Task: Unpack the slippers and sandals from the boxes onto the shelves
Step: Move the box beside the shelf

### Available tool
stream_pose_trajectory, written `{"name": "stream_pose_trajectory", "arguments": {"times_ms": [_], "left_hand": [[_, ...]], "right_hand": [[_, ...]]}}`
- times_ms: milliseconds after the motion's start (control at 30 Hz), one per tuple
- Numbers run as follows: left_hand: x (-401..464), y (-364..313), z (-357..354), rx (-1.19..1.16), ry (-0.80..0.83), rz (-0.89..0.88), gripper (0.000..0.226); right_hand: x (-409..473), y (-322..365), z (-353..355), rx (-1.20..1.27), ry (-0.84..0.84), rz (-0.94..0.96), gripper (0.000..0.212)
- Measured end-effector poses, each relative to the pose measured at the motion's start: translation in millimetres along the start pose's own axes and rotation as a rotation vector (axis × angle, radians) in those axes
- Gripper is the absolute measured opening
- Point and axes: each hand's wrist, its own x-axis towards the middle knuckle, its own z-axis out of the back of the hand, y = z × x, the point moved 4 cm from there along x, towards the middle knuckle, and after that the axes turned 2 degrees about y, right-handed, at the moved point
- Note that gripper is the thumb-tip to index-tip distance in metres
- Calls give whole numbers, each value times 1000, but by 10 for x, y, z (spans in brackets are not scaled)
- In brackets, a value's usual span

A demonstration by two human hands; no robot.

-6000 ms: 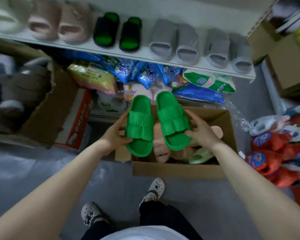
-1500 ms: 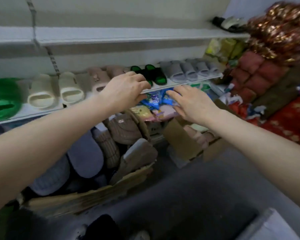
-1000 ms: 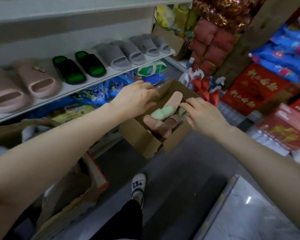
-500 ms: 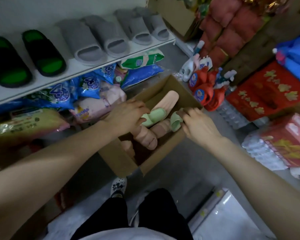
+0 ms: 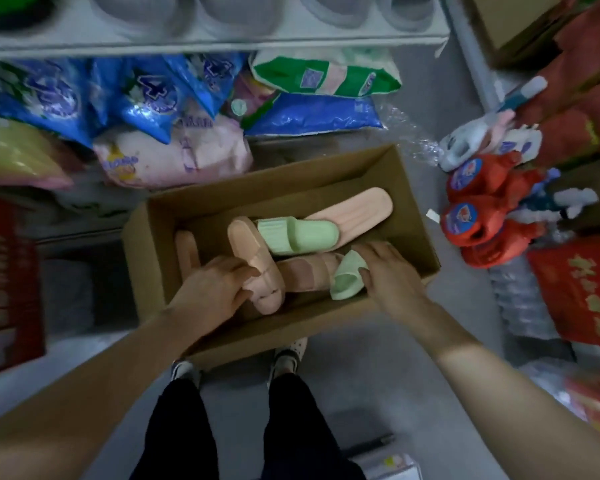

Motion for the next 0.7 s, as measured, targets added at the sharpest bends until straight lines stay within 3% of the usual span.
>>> {"name": "stream_pose_trajectory", "arguments": {"times_ms": [167, 400, 600, 700], "left_hand": [[231, -68, -594, -93, 24, 114, 43], [483, 106, -1043, -114, -9, 194, 56], [723, 330, -1325, -209, 115, 299, 63], [770, 373, -1324, -285, 161, 340, 55]], "right_hand": [[710, -437, -310, -32, 123, 15, 55], [1711, -490, -578, -237, 154, 90, 57], [2102, -573, -697, -487, 423, 64, 66], [2051, -683, -743, -426, 517, 13, 61]]}}
